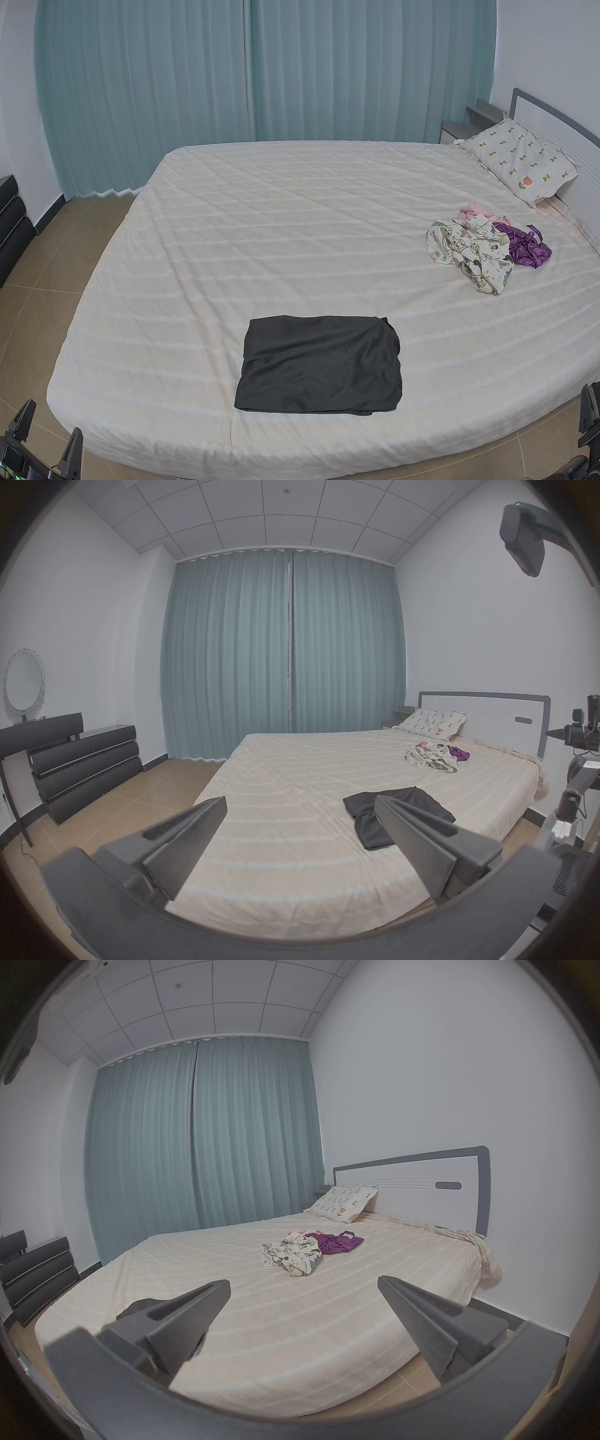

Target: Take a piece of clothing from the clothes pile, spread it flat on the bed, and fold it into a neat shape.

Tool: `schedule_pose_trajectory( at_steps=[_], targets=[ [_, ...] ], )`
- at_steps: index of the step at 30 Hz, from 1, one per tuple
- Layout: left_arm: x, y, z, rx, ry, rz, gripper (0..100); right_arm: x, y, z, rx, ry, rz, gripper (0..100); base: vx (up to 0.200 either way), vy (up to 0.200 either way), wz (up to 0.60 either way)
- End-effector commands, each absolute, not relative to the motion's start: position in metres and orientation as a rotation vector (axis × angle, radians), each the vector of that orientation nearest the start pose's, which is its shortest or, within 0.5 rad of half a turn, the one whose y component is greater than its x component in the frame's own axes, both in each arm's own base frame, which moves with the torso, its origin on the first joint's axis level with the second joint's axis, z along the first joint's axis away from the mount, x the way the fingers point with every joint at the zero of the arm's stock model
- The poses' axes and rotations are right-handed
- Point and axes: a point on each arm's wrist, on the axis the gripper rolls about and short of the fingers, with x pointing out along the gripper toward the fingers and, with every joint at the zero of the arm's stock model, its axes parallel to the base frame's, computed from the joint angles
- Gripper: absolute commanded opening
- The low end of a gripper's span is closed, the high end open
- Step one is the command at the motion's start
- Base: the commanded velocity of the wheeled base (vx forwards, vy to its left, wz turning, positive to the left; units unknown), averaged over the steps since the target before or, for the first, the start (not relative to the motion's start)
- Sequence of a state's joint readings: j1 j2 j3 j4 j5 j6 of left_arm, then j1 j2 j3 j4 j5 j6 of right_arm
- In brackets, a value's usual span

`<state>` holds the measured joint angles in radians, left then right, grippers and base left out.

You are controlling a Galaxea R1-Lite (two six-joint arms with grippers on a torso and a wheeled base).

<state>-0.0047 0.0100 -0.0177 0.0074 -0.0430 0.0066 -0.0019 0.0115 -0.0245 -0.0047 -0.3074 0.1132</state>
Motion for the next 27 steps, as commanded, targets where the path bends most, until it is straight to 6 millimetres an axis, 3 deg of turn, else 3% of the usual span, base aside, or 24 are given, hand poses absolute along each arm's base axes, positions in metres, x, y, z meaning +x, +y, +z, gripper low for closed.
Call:
schedule_pose_trajectory(
  at_steps=[1, 9, 16, 27],
  targets=[
    [-0.0231, -0.0009, 0.0755, 0.008, 0.004, -0.048, 100, -0.0254, -0.0063, 0.0828, 0.108, -0.046, -0.288, 100, 0.000, 0.000, 0.00],
    [-0.0231, -0.0009, 0.0757, 0.008, 0.003, -0.048, 100, -0.0240, -0.0037, 0.0826, -0.007, -0.048, -0.170, 100, 0.000, 0.000, 0.00],
    [-0.0231, -0.0009, 0.0757, 0.008, 0.003, -0.048, 100, -0.0231, -0.0008, 0.0798, -0.004, -0.032, -0.043, 100, 0.000, 0.000, 0.00],
    [-0.0231, -0.0009, 0.0755, 0.006, 0.004, -0.048, 100, -0.0230, -0.0006, 0.0754, -0.008, 0.011, -0.031, 100, 0.000, 0.000, 0.00]
  ],
)
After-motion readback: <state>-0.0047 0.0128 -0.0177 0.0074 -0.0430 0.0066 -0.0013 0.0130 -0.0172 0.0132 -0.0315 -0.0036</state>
